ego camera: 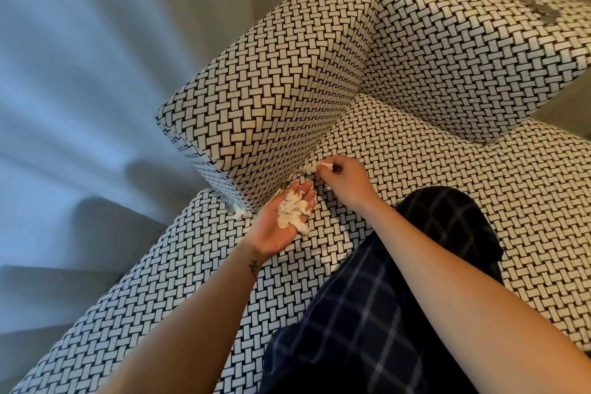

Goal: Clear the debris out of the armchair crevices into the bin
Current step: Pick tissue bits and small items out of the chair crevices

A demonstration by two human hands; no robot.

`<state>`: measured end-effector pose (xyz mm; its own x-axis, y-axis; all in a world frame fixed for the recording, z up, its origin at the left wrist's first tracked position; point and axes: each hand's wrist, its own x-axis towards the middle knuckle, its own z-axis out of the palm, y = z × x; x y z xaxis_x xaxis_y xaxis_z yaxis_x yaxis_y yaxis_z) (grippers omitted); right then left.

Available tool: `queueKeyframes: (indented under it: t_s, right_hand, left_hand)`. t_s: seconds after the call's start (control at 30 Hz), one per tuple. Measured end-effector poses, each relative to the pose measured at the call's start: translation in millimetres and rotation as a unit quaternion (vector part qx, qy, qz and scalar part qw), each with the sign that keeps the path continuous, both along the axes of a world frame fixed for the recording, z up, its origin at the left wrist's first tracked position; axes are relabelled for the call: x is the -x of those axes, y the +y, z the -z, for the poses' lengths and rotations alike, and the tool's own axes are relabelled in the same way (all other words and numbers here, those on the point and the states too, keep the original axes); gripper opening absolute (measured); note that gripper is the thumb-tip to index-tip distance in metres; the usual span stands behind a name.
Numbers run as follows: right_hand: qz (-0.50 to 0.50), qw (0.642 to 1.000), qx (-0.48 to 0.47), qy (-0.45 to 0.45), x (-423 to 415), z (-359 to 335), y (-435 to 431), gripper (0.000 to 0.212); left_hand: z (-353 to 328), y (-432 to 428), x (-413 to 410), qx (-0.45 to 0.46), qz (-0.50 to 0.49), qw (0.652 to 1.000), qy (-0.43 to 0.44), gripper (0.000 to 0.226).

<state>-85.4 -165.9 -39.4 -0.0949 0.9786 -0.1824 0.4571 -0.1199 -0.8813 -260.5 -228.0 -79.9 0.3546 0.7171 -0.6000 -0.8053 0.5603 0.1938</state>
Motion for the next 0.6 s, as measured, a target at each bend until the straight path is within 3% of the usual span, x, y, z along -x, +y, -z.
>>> queueKeyframes:
  t_s: [0.27,0.43,0.6]
  right_hand:
    - [-0.001,1.000,0.019,0.023,-13,-14,-13,0.012]
    - [0.014,0.999,-0.026,0.012,-12,-15,-22,0.012]
    - [0.075,0.992,-0.026,0.095,-18,-27,-19,0.006]
  left_hand:
    - [-8,3,-6,0.009,-0.010,0.999,0.029,0.047]
    - [-15,7,-12,0.036,-0.020,0.998,0.040,0.042]
    - [-18,8,-13,0.034,-0.017,0.999,0.038,0.041]
